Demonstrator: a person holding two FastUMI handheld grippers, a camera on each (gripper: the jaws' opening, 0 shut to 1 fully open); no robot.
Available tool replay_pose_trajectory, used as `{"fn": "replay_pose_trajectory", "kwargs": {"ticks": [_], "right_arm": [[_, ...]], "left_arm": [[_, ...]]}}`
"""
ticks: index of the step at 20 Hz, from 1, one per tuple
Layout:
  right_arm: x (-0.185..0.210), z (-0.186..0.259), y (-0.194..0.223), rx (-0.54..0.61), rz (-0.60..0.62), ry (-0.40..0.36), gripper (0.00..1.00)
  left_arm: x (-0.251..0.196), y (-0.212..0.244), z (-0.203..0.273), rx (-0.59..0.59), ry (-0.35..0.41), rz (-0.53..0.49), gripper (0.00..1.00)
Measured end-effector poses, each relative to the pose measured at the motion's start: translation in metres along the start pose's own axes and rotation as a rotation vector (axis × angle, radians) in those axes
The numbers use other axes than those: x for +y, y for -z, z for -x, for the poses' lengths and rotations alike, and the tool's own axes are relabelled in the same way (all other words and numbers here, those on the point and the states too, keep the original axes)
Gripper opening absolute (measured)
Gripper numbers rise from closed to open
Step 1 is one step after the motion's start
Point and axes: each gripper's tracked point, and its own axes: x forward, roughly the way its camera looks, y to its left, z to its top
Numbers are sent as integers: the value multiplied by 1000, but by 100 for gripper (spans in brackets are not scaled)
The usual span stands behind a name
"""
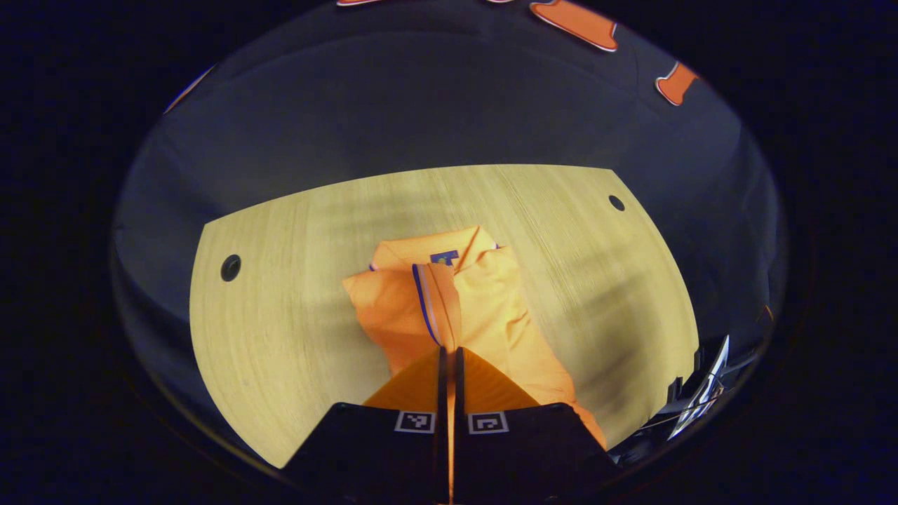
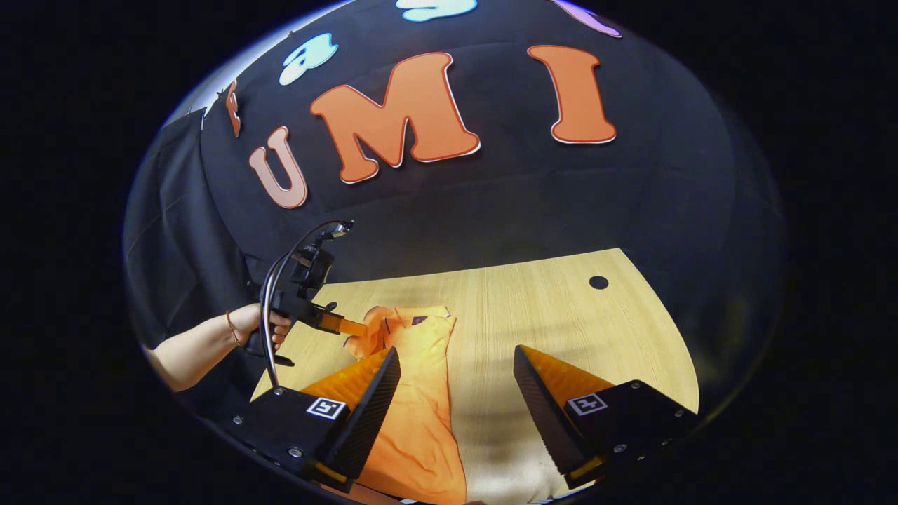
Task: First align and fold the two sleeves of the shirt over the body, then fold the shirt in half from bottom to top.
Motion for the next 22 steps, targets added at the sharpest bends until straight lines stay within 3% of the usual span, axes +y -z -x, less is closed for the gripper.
{"fn": "replay_pose_trajectory", "kwargs": {"ticks": [5,14,19,22], "right_arm": [[-19,8,16,28,-21,24,99],[-30,3,24,56,-36,38,99],[-23,-5,27,71,-26,22,99],[-13,-13,28,85,-22,7,99]], "left_arm": [[-41,5,-33,31,13,-37,2],[-86,12,-62,36,112,55,10],[-83,0,-46,-49,102,89,99],[-76,1,-24,-82,117,112,99]]}}
